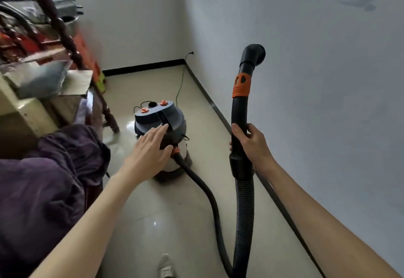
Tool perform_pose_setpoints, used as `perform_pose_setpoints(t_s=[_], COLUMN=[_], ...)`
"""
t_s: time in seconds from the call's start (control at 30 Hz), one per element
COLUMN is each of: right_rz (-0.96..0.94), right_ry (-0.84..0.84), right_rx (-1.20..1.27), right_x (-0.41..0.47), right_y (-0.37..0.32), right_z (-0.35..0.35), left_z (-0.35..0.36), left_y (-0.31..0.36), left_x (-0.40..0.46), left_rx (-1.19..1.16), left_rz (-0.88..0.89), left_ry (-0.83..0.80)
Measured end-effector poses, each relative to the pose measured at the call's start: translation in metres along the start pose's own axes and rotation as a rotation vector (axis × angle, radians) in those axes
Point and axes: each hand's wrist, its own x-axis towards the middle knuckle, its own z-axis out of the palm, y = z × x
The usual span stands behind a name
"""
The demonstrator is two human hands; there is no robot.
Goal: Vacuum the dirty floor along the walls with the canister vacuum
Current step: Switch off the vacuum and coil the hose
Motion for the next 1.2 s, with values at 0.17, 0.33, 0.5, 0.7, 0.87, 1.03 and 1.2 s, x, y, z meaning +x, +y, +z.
perform_pose_setpoints(t_s=[0.17,0.33,0.5,0.7,0.87,1.03,1.2], right_rz=[-0.004,0.047,0.082,0.151,0.273,0.369,0.466], right_ry=[-0.007,0.034,0.121,0.223,0.192,0.195,0.218], right_rx=[0.022,0.133,0.271,0.305,0.332,0.291,0.257], right_x=[0.086,0.166,0.240,0.324,0.395,0.463,0.510], right_y=[-0.014,-0.034,-0.055,-0.050,-0.011,0.029,0.066], right_z=[0.089,0.163,0.200,0.210,0.222,0.243,0.262], left_z=[-0.016,-0.051,-0.068,-0.058,-0.033,0.008,0.040], left_y=[-0.091,-0.156,-0.192,-0.236,-0.264,-0.293,-0.334], left_x=[0.055,0.121,0.184,0.253,0.327,0.393,0.444], left_rx=[-0.014,-0.036,-0.089,-0.122,-0.099,-0.085,-0.065], left_rz=[-0.050,-0.060,-0.075,-0.140,-0.179,-0.229,-0.210], left_ry=[-0.003,-0.017,-0.015,-0.062,-0.116,-0.246,-0.319])
